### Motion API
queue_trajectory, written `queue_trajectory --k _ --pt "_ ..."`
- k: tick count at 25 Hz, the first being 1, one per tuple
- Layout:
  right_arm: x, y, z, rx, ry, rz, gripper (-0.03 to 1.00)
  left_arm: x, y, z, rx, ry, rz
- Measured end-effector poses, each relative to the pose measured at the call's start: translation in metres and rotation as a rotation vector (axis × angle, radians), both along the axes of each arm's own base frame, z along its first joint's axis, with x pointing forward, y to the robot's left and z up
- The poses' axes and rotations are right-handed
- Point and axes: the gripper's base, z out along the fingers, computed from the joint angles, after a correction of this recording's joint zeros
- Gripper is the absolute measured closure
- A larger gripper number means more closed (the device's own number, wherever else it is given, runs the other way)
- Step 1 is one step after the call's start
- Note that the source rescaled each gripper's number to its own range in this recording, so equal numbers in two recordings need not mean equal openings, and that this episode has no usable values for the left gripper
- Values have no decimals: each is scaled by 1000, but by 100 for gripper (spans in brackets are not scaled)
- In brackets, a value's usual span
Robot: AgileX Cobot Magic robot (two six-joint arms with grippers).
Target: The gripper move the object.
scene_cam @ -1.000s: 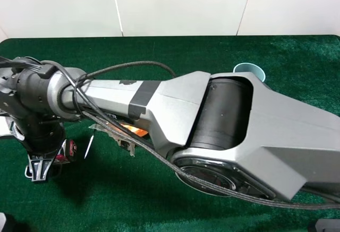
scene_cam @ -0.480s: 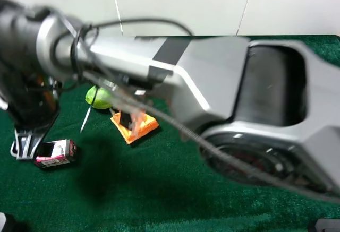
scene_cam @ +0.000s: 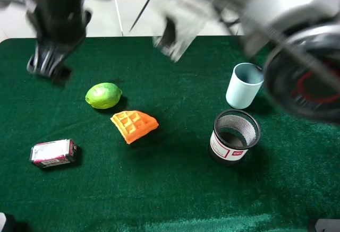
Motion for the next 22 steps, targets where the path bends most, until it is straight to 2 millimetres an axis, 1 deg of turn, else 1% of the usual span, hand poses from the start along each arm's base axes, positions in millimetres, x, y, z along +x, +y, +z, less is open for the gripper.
queue_trajectory --k 3,6,7,9,10,12,13,15,18,22 --pt "18 -23 20 23 -11 -61 -3 0 0 0 0 0 0" --pt "28 -53 37 19 -8 -114 -3 0 0 0 0 0 0" --pt "31 -64 38 8 0 -134 -3 0 0 0 0 0 0" --pt "33 -90 48 -2 14 -174 -3 0 0 0 0 0 0" --pt "33 -102 47 -19 29 -195 -3 0 0 0 0 0 0" --pt "32 -133 49 -42 58 -256 -3 0 0 0 0 0 0" --pt "30 -146 52 -46 68 -287 -3 0 0 0 0 0 0" --pt "24 -175 47 -79 113 -362 -3 0 0 0 0 0 0" --pt "7 -213 40 -111 167 -455 -3 0 0 0 0 0 0" --pt "-13 -260 35 -54 187 -578 -3 0 0 0 0 0 0"
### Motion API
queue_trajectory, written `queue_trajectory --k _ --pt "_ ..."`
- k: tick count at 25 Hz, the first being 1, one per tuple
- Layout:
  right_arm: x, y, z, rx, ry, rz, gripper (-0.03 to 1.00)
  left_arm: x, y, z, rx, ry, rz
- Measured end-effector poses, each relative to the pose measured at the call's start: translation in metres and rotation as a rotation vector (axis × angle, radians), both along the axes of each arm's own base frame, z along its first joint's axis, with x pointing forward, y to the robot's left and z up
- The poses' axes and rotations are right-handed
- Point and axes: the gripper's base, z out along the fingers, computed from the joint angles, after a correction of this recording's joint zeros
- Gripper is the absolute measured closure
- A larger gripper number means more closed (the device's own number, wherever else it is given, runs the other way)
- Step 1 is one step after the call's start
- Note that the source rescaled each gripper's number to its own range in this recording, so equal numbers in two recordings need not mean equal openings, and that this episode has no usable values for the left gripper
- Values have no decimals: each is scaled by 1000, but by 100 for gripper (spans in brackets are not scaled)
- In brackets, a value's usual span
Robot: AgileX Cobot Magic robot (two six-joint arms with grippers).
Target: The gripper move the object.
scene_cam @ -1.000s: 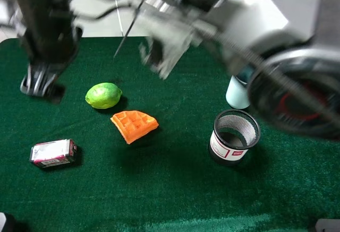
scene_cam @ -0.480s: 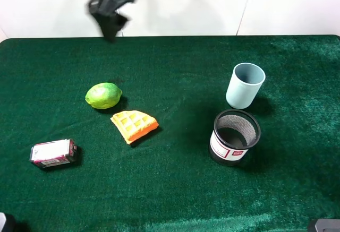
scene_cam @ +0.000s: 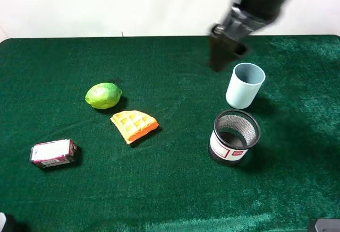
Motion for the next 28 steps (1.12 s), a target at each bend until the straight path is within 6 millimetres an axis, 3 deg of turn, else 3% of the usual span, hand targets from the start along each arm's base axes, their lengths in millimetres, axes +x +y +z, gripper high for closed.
queue_trajectory --k 5,11,20,28 --pt "-40 -57 1 65 -31 -123 -3 0 0 0 0 0 0" --pt "-94 -103 -3 123 -109 -216 -3 0 0 0 0 0 0" --pt "-173 -138 0 294 -333 -225 -3 0 0 0 0 0 0" --pt "-211 -153 -20 407 -423 -258 -3 0 0 0 0 0 0"
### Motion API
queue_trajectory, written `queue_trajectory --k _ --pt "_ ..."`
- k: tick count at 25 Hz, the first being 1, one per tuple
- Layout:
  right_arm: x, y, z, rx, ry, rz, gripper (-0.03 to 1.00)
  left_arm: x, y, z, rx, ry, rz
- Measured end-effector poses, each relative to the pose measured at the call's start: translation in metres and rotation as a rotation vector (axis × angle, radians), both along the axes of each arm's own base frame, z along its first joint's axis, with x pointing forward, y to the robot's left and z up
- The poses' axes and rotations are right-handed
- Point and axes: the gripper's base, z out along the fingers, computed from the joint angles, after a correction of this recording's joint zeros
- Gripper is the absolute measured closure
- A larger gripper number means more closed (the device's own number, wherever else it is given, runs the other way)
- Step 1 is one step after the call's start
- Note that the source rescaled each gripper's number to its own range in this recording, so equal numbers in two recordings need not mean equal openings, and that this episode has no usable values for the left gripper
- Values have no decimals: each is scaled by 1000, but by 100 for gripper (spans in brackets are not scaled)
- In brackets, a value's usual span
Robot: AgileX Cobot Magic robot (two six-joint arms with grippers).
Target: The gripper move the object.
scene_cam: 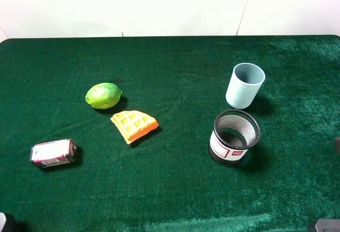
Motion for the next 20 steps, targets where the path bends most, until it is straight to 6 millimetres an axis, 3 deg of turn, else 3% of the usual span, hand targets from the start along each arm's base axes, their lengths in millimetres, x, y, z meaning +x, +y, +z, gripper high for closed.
queue_trajectory --k 12,20 --pt "-39 -16 -3 136 -230 3 -3 0 0 0 0 0 0" --pt "-39 -14 -3 136 -237 -90 -3 0 0 0 0 0 0"
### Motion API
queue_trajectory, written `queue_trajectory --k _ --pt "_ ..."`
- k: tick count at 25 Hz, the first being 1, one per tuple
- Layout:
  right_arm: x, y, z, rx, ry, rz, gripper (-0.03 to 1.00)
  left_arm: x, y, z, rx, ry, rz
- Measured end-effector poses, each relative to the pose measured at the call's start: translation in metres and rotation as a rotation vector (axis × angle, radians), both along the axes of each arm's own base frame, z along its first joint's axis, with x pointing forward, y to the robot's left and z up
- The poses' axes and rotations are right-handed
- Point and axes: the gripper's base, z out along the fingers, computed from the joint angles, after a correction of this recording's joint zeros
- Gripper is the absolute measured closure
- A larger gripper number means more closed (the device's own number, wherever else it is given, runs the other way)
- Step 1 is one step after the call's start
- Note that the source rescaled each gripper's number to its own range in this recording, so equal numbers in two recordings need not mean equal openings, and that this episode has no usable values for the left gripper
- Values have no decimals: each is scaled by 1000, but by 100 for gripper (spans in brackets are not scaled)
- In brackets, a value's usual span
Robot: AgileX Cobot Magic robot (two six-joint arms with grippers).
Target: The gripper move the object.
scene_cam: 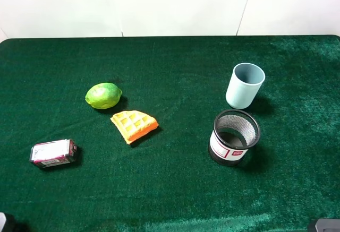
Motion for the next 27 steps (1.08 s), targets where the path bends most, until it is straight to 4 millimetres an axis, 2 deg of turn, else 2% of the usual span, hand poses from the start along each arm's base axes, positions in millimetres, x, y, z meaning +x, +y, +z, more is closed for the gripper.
queue_trajectory --k 7,10,27 --pt "3 2 0 2 0 -251 -3 0 0 0 0 0 0" --pt "4 3 0 2 0 -309 -3 0 0 0 0 0 0" --pt "4 3 0 4 1 -318 -3 0 0 0 0 0 0"
